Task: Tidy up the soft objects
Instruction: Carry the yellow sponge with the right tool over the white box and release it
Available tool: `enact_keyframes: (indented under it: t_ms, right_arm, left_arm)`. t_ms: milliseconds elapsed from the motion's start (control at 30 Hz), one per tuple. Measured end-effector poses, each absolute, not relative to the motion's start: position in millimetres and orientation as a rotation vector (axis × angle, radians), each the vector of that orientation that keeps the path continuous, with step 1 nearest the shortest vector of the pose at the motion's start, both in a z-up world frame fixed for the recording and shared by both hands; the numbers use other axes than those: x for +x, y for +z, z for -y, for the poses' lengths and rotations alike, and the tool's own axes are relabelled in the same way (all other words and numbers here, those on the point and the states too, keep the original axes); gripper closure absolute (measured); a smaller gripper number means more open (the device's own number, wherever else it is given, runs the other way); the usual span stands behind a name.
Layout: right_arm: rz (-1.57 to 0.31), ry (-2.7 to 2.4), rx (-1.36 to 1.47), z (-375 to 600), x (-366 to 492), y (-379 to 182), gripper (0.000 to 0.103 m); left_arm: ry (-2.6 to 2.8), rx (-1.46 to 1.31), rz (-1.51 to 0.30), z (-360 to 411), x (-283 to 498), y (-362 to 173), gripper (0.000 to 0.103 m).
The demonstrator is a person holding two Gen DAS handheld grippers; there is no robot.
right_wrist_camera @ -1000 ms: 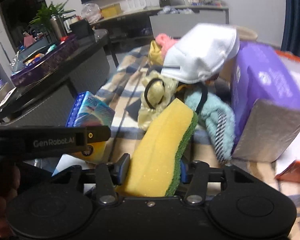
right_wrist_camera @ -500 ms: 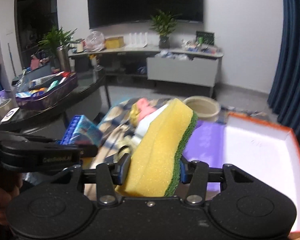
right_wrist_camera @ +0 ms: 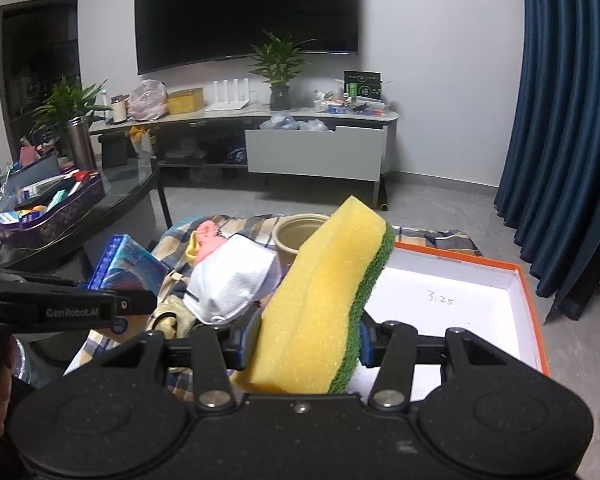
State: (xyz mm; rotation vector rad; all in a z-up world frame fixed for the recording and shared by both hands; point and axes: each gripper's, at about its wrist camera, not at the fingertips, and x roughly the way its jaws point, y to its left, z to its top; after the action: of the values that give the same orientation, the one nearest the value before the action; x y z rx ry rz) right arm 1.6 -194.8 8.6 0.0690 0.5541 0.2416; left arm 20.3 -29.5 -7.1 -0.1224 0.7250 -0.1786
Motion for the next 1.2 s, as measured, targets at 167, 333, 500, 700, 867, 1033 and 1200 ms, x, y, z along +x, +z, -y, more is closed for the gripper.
enact_keyframes:
  t_ms: [167, 333, 500, 700, 867, 1033, 1200]
  right_arm:
    - [-0.548, 0.233, 0.071, 205, 1, 9, 0.045]
    - [-0.540, 0.221, 0.078, 216, 0, 9, 0.045]
    - [-0.543, 0.196, 0.080, 229, -1, 6, 0.045]
    - [-0.551, 0.159, 0.090, 246, -1, 5, 0.045]
    - [-0.549, 0.137, 0.102, 260, -2, 4, 0.045]
    - [-0.549, 0.119, 0.112, 271, -1, 4, 0.045]
    - [-0.552, 0.102, 0.117, 282, 1, 3, 0.045]
  left_arm:
    - [-0.189, -0.109, -0.722, 40, 27, -2, 0.075]
    - [-0.221, -0.096, -0.711, 56, 31, 4, 0.075]
    - [-0.262, -0.083, -0.703, 76, 35, 6, 0.075]
    - [-0.310, -0.065, -0.700, 97, 38, 6, 0.075]
    - [-0.333, -0.052, -0.704, 111, 44, 4, 0.075]
    - [-0.349, -0.039, -0.706, 121, 46, 3, 0.075]
    - [-0.365, -0.026, -0.715, 134, 51, 2, 0.075]
